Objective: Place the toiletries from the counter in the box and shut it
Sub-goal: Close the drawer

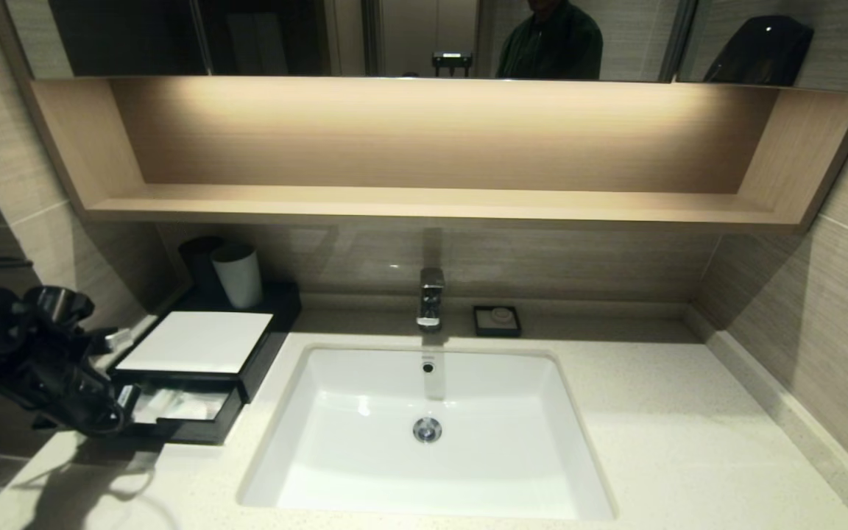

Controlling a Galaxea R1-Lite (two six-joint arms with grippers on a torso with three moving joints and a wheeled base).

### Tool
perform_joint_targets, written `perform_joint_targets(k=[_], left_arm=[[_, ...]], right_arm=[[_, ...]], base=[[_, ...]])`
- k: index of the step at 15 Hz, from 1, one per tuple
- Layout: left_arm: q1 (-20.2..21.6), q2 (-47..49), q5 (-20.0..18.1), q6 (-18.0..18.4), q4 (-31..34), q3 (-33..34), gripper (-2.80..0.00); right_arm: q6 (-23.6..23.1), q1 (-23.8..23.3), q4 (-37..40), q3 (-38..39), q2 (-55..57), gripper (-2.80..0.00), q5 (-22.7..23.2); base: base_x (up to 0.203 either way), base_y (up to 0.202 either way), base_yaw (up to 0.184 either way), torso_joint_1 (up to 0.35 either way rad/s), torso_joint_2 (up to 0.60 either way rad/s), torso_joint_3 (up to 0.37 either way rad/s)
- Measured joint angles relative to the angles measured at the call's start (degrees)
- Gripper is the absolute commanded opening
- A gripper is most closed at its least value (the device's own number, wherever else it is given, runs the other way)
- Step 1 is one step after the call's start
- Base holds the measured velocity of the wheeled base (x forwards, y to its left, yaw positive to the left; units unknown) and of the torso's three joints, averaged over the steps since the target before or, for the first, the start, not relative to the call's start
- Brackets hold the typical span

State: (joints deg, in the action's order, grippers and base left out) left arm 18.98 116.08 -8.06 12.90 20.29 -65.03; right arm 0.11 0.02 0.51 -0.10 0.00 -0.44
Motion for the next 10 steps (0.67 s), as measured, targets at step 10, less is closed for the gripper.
perform_joint_targets(k=[10], left_arm=[[-0.94,4.23,-0.56,0.16,0.59,-6.64,-2.80]], right_arm=[[-0.01,0.00,0.01,0.00,0.00,-2.80,0.01]], base=[[0.000,0.000,0.000,0.000,0.00,0.000]])
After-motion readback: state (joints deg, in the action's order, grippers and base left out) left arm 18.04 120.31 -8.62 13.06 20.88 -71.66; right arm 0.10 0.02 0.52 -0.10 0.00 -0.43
